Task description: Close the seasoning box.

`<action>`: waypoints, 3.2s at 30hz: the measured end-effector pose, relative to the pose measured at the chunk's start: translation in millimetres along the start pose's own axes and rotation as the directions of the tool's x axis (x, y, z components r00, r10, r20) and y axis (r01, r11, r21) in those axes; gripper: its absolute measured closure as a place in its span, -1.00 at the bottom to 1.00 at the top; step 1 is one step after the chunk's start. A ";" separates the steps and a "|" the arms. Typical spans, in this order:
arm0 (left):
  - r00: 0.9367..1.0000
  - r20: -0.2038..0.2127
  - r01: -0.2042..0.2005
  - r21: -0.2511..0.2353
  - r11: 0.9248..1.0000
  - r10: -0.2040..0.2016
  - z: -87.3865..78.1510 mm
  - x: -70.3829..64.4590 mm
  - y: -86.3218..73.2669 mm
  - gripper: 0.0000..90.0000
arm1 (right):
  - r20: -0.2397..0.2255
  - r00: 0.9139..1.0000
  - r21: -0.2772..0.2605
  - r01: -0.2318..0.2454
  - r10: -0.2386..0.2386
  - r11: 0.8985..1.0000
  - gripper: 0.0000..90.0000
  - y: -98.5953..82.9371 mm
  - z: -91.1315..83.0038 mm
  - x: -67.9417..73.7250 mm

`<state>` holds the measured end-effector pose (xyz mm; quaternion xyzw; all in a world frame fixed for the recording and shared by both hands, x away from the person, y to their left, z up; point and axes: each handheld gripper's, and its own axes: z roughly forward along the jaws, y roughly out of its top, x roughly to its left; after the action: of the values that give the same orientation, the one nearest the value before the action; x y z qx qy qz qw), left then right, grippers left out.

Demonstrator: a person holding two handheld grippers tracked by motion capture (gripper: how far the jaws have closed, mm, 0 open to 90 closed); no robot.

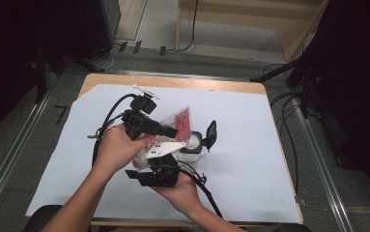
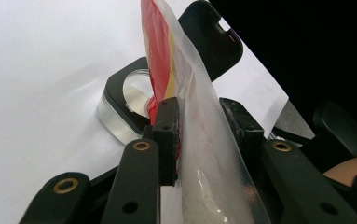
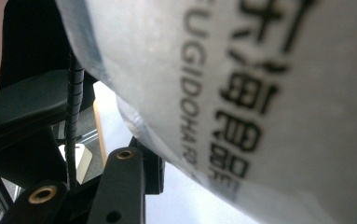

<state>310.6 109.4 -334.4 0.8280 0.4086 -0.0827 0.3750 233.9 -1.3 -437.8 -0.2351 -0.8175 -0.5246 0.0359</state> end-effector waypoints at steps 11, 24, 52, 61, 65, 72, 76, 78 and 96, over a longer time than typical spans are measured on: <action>1.000 -0.001 -0.001 -0.002 1.000 0.001 0.0 -1.5 0.6 0.55 | 0.007 1.000 0.002 -0.017 0.017 1.000 0.39 1.0 -0.8 1.0; 1.000 0.001 0.005 -0.009 1.000 -0.005 -1.9 -3.1 1.6 0.54 | 0.000 1.000 0.000 -0.015 0.015 1.000 0.39 3.0 -2.0 2.2; 1.000 0.007 0.002 0.028 1.000 -0.003 2.2 0.8 12.9 0.53 | -0.008 0.999 -0.007 -0.033 0.033 0.999 0.39 6.4 -4.2 -4.5; 1.000 0.005 0.011 0.023 1.000 -0.011 1.1 2.8 13.4 0.53 | -0.006 1.000 0.003 -0.030 0.030 1.000 0.40 8.6 -3.2 -4.9; 1.000 0.007 0.012 0.018 1.000 -0.012 0.5 3.0 14.1 0.53 | -0.006 1.000 0.004 -0.028 0.028 1.000 0.39 9.3 -3.3 -5.3; 1.000 0.004 0.008 0.020 1.000 -0.008 0.9 3.1 16.0 0.53 | -0.008 1.000 0.013 -0.029 0.029 0.999 0.39 11.1 -4.9 -6.2; 1.000 0.003 0.011 0.017 1.000 -0.011 1.7 3.3 16.5 0.53 | -0.012 0.999 0.017 -0.032 0.032 0.999 0.39 11.5 -5.2 -7.1; 1.000 0.007 0.011 0.019 1.000 -0.012 1.7 3.7 16.3 0.53 | -0.012 0.999 0.020 -0.032 0.032 0.999 0.39 11.5 -5.1 -7.2; 1.000 0.005 0.005 0.014 1.000 -0.005 2.1 4.8 17.3 0.52 | -0.011 1.000 0.030 -0.017 0.017 0.999 0.39 12.4 -5.2 -7.6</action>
<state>326.9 104.3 -328.4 0.8293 0.4095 -0.0885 0.3699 244.9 -4.3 -427.3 -0.2385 -0.8229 -0.5134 0.0484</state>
